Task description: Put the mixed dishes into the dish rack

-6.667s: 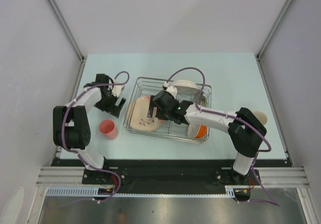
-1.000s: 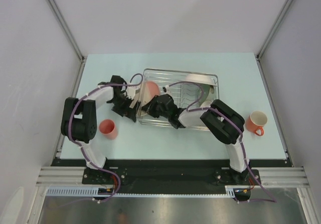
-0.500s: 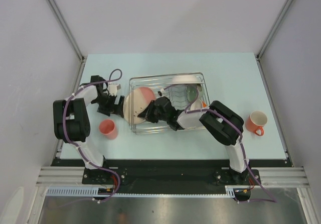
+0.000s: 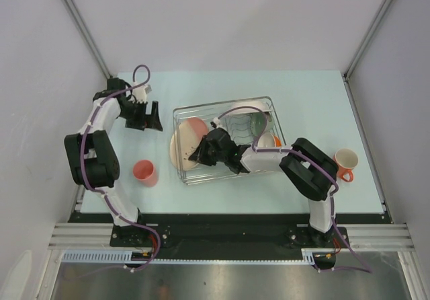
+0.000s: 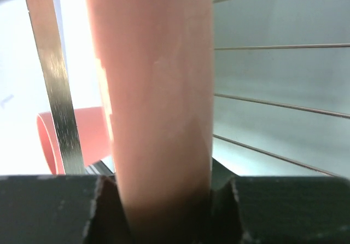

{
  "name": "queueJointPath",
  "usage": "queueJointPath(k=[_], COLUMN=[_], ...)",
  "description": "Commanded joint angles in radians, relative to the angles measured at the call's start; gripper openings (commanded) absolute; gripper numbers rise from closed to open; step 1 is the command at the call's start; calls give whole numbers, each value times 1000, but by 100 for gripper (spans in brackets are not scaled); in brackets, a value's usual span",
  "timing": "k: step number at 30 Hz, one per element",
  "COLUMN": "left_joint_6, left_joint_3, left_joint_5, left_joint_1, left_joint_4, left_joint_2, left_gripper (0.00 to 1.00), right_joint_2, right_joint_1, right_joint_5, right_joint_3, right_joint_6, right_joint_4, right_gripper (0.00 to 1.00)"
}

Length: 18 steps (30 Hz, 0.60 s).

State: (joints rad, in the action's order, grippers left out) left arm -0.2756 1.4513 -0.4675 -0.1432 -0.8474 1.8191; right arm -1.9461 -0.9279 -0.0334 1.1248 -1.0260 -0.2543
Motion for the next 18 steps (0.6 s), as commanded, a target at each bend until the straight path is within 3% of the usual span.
queueJointPath(k=[1,7,18], left_joint_6=[73,98,92], left_joint_3=[29,27,24], left_joint_5=[-108,-79,-80], left_joint_1=[86,237,246], left_joint_4=[-53,-47,-47], left_joint_2=[-58,-66,-86], left_gripper=[100,100,100], right_joint_2=[32,4,4], right_joint_1=[1,0,1], right_joint_5=[60,44,44], right_joint_3=[-8,-8,-8], right_joint_6=[190,168,187], right_joint_4=[153,142,142], right_gripper=[0,0,0])
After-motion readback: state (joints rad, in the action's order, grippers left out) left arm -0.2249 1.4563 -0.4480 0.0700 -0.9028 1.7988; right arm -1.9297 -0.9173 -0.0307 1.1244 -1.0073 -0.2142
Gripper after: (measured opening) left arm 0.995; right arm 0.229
